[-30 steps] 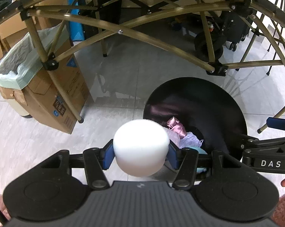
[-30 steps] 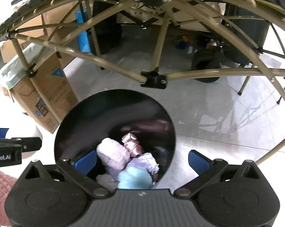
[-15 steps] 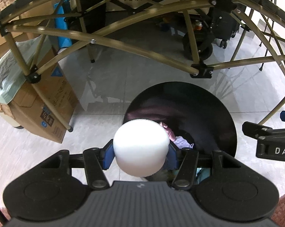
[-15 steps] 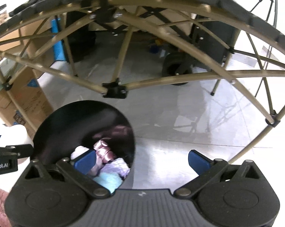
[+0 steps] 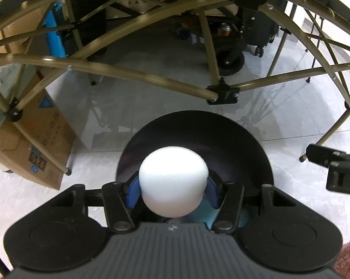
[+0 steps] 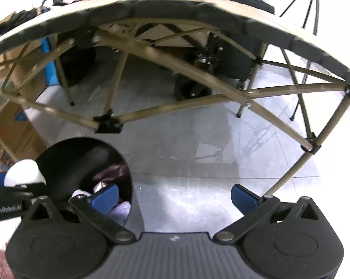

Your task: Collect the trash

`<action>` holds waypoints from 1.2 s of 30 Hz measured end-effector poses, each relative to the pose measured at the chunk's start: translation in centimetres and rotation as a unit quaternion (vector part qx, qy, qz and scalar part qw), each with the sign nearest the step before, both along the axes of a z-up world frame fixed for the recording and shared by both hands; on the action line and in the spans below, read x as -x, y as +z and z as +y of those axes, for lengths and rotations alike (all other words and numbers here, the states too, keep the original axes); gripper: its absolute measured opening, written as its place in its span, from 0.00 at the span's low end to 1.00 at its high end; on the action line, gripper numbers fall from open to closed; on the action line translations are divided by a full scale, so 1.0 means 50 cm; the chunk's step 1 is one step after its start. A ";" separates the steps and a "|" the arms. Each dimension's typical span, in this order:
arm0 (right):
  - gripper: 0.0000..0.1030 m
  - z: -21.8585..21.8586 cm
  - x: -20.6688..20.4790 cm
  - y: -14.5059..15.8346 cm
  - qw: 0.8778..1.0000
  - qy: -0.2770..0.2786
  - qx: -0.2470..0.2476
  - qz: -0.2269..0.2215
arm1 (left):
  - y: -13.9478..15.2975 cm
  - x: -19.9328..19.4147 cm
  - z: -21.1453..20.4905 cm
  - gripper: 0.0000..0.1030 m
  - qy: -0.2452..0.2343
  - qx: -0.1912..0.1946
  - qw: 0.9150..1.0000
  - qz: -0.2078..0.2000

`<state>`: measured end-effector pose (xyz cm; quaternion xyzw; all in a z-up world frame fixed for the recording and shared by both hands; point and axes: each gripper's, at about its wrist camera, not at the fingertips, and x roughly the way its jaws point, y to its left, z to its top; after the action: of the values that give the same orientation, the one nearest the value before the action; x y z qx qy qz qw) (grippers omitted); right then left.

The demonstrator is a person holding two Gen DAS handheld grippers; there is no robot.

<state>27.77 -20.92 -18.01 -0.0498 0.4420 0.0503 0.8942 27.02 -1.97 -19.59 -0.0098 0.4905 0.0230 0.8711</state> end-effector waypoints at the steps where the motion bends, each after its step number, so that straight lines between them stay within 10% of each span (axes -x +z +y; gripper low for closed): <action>1: 1.00 -0.006 -0.003 0.001 1.000 -0.006 -0.002 -0.003 | -0.002 -0.005 -0.005 0.55 -0.003 0.001 1.000 0.000; 22: 1.00 -0.023 -0.022 -0.006 0.999 -0.043 -0.030 0.001 | -0.026 -0.015 -0.013 0.56 -0.013 0.008 1.000 0.000; 28: 1.00 -0.028 -0.021 -0.004 0.998 -0.046 -0.034 -0.002 | -0.029 -0.017 -0.008 0.96 -0.005 0.025 1.000 0.017; 36: 1.00 -0.027 -0.021 -0.003 0.998 -0.043 -0.038 -0.003 | -0.035 -0.021 -0.003 0.99 0.002 0.037 0.999 0.031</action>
<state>28.84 -22.29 -18.17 0.0030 0.4388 0.0285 0.8982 28.06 -2.11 -21.33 -0.0426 0.5177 0.0068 0.8545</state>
